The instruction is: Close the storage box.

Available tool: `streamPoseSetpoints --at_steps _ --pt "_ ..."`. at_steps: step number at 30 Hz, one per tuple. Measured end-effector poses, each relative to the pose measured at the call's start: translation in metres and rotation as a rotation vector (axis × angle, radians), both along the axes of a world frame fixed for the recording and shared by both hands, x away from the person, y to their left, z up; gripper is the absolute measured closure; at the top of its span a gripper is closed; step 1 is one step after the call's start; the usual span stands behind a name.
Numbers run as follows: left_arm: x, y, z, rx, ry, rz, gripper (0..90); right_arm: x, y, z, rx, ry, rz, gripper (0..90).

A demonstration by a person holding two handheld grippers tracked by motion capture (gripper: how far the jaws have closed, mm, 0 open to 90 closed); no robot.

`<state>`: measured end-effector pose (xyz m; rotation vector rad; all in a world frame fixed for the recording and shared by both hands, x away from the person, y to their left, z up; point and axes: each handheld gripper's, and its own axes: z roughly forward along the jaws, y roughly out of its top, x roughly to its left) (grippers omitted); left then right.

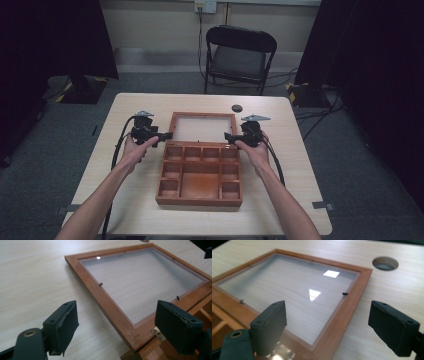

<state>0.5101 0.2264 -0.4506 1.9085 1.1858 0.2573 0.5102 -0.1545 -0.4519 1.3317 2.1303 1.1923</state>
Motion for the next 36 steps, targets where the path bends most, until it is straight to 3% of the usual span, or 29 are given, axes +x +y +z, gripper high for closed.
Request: streamPoseSetpoints --at_steps 3,8,13,15,18,19,26,30,36 --pt "0.001 -0.003 -0.007 0.016 0.014 -0.017 18.6 0.006 -0.001 -0.011 -0.013 0.059 -0.006 14.6" --pt "0.007 -0.007 -0.014 0.016 0.05 0.003 19.7 0.01 -0.002 -0.018 -0.008 0.094 -0.007 14.2" --pt "0.015 -0.016 -0.015 0.027 0.094 0.015 20.4 0.014 0.002 -0.021 0.05 0.147 0.002 13.7" --pt "0.016 -0.018 -0.015 0.025 0.106 0.004 20.2 0.015 0.004 -0.021 0.046 0.152 0.009 13.7" --pt "0.019 -0.022 -0.018 0.006 0.131 0.009 18.5 0.017 0.006 -0.023 0.073 0.173 0.018 13.0" --pt "0.019 -0.024 -0.019 -0.005 0.139 0.007 18.6 0.018 0.004 -0.025 0.106 0.199 0.011 12.6" --pt "0.018 -0.025 -0.021 -0.004 0.128 0.018 16.3 0.021 0.0 -0.029 0.156 0.227 0.023 12.5" --pt "0.019 -0.025 -0.024 -0.038 0.141 0.019 15.2 0.024 0.0 -0.033 0.201 0.25 0.038 11.8" --pt "0.021 -0.027 -0.029 -0.069 0.14 0.009 13.1 0.027 0.003 -0.035 0.216 0.272 0.045 10.8"
